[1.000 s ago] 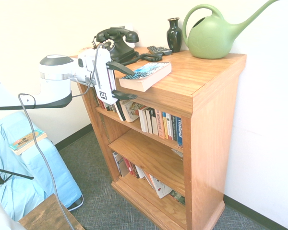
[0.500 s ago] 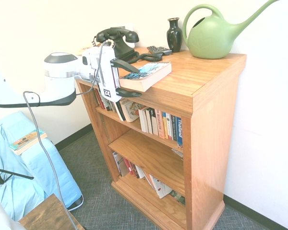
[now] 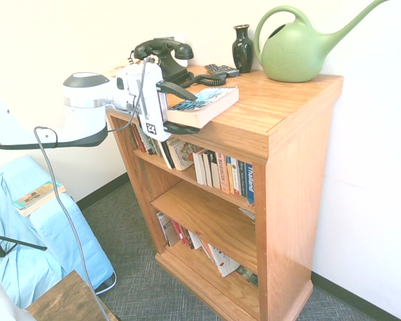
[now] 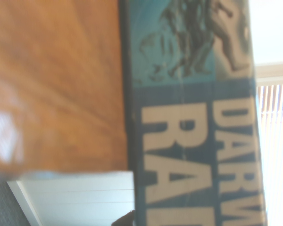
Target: Shelf the books
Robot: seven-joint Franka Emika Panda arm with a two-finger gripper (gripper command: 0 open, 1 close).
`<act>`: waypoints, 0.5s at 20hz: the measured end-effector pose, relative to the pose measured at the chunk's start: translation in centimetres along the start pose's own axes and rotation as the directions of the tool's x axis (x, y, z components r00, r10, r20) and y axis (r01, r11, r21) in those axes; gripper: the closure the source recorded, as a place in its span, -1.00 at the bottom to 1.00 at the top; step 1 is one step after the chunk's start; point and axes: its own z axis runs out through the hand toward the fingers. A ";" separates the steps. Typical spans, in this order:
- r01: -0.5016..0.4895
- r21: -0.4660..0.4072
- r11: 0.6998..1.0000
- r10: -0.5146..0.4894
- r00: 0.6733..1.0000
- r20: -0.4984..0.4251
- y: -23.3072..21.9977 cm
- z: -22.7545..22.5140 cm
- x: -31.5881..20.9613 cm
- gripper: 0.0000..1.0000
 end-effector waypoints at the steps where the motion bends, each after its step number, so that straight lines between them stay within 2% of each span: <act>1: -0.001 0.000 1.000 0.001 1.000 0.000 -0.1 0.0 0.1 -1.00; 6: 0.003 -0.008 1.000 -0.003 1.000 0.003 -0.9 1.0 0.6 -1.00; 7: 0.004 -0.010 1.000 -0.004 1.000 0.004 -1.0 1.2 0.6 1.00; 10: 0.005 -0.012 1.000 -0.005 1.000 0.003 -1.3 1.5 0.5 1.00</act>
